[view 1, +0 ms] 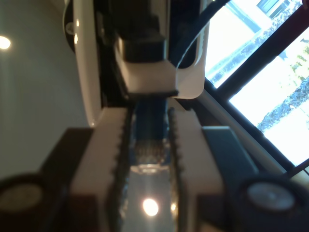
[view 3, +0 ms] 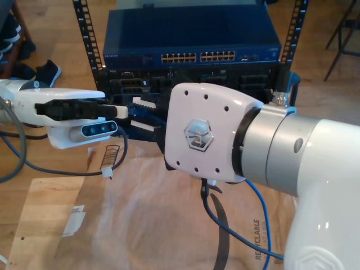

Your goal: Grab the cable and plug it in

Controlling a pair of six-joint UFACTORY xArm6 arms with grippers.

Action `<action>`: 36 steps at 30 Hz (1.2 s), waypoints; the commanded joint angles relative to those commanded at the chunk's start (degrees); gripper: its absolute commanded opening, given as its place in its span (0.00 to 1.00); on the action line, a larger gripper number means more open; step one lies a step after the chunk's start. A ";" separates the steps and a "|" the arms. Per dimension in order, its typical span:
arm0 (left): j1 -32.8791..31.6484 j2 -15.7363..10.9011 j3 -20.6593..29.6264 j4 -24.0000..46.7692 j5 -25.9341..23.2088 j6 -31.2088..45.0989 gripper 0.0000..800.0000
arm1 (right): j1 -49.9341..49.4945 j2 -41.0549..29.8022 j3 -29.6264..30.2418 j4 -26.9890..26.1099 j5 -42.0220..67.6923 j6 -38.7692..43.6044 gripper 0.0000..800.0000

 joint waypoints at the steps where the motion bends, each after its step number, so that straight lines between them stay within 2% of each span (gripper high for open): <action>1: 0.00 0.00 0.09 -0.09 0.00 0.00 0.07 | -0.09 0.00 0.00 0.00 0.00 0.09 0.19; 2: 0.00 0.00 0.09 -0.18 0.09 0.00 0.28 | -0.09 0.00 0.00 0.00 0.00 0.09 0.14; 3: 0.00 0.00 0.18 -0.18 0.18 0.00 0.62 | -0.09 0.00 0.00 0.00 -0.09 0.18 0.09; 4: 0.00 0.00 0.26 -0.26 0.35 0.18 0.78 | -0.09 0.00 0.00 0.00 -0.35 0.09 0.06; 7: 0.09 0.00 0.18 -0.26 0.44 0.18 0.94 | 0.00 0.00 0.00 0.00 -0.97 0.09 0.03; 9: 0.09 0.00 0.09 -0.35 0.35 0.18 0.99 | -0.09 0.00 0.00 -0.09 -0.97 0.00 0.02; 12: 1.49 -0.09 -0.62 -0.09 -0.70 0.00 0.99 | -0.44 0.44 -0.09 -0.35 -0.97 0.00 0.00; 16: 7.82 -0.09 -2.37 0.09 -8.00 0.53 0.99 | -3.96 3.16 -0.35 -0.44 -1.05 -0.09 0.00; 19: 12.57 -0.09 -4.57 1.85 -9.32 1.58 0.99 | -10.46 4.75 -0.26 -1.05 -1.05 -0.26 0.00; 23: 17.49 -0.53 -8.35 15.82 -11.16 5.54 1.00 | -17.23 5.89 0.44 -5.19 -1.14 -0.09 0.00; 27: 20.13 -4.04 -8.79 30.77 -11.87 11.08 1.00 | -22.86 5.80 1.93 -6.07 -2.81 -0.09 0.00; 30: 24.09 -6.51 -8.09 39.12 -11.78 16.62 1.00 | -24.18 5.80 6.77 -6.15 -11.96 -0.18 0.00; 34: 32.18 -6.51 -5.89 46.68 -11.78 24.35 1.00 | -24.18 5.71 13.36 -5.98 -24.44 -0.35 0.00; 36: 35.43 -7.82 -4.31 51.08 -11.87 29.80 1.00 | -24.18 5.80 16.70 -5.89 -30.86 -0.88 0.00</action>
